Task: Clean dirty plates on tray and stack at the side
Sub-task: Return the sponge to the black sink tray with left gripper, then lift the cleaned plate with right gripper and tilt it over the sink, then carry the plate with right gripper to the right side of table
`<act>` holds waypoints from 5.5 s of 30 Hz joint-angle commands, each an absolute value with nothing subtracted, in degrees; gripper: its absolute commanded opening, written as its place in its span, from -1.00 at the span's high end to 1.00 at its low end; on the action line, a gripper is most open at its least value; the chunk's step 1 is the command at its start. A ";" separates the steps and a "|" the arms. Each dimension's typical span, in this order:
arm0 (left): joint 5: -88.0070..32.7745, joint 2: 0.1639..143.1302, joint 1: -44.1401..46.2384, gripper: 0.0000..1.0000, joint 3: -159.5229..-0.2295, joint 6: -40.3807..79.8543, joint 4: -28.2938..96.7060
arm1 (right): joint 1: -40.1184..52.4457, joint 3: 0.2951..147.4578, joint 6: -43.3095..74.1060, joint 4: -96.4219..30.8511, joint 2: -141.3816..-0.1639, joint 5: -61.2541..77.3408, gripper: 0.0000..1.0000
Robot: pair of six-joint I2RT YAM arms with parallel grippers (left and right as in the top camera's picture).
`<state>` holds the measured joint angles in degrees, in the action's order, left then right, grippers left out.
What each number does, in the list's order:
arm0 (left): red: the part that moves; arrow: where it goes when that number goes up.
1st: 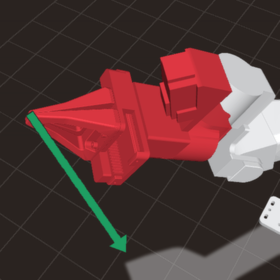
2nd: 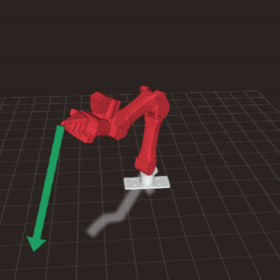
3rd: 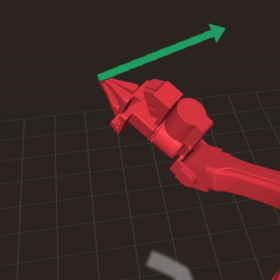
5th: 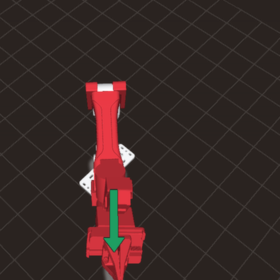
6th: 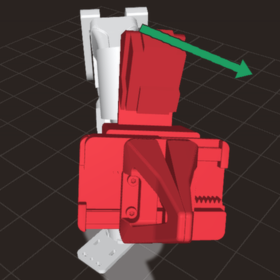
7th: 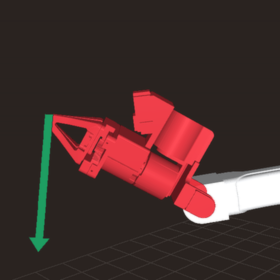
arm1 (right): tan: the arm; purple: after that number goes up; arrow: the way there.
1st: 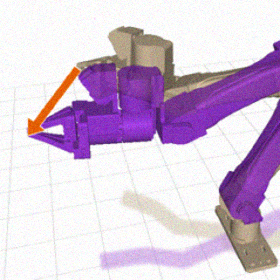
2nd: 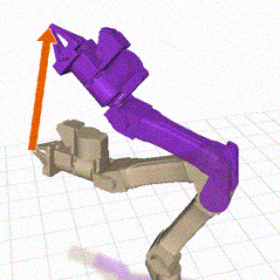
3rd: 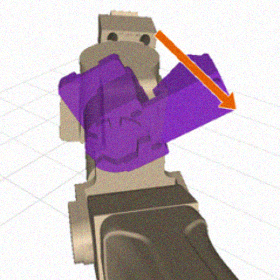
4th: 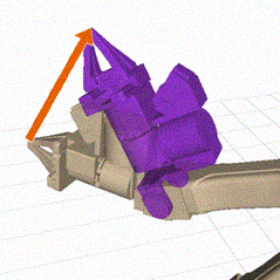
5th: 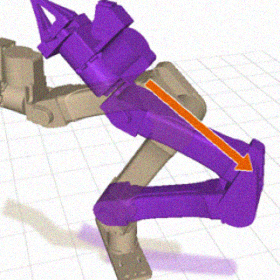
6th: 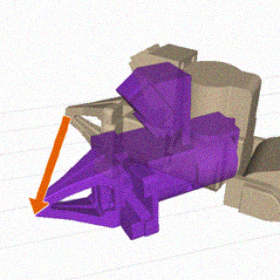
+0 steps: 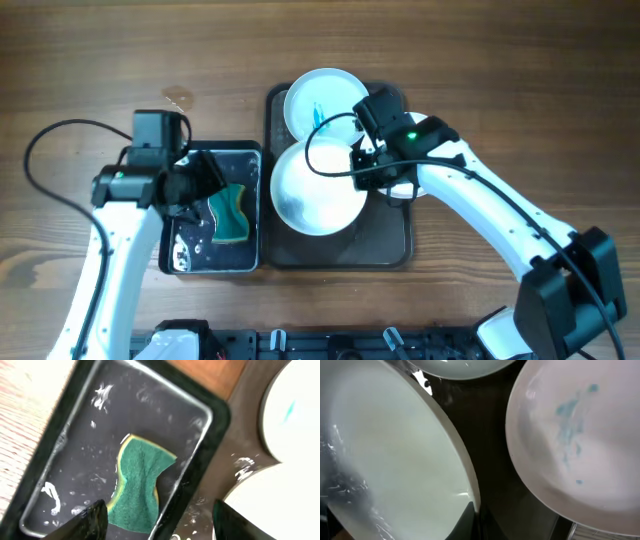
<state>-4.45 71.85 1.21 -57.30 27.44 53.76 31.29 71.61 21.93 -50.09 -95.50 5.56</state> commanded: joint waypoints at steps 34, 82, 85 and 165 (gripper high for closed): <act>-18.65 61.28 -36.47 -1.00 -59.07 27.20 60.14 | 40.60 89.58 20.18 -43.97 -103.85 3.33 0.91; -18.59 61.30 -39.29 -1.00 -59.07 27.20 61.67 | 68.10 93.95 -9.08 -16.32 -106.06 -68.23 0.91; -18.59 61.30 -39.29 -1.00 -59.07 27.20 61.67 | 68.10 93.95 -9.08 -16.29 -106.06 -68.20 0.92; -18.59 61.30 -39.29 -1.00 -59.07 27.20 61.58 | -10.04 55.48 11.94 -37.19 -70.98 19.46 0.10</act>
<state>-17.76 61.91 -38.81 -57.84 27.46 61.71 -11.22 55.09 19.51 -38.92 -68.84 11.14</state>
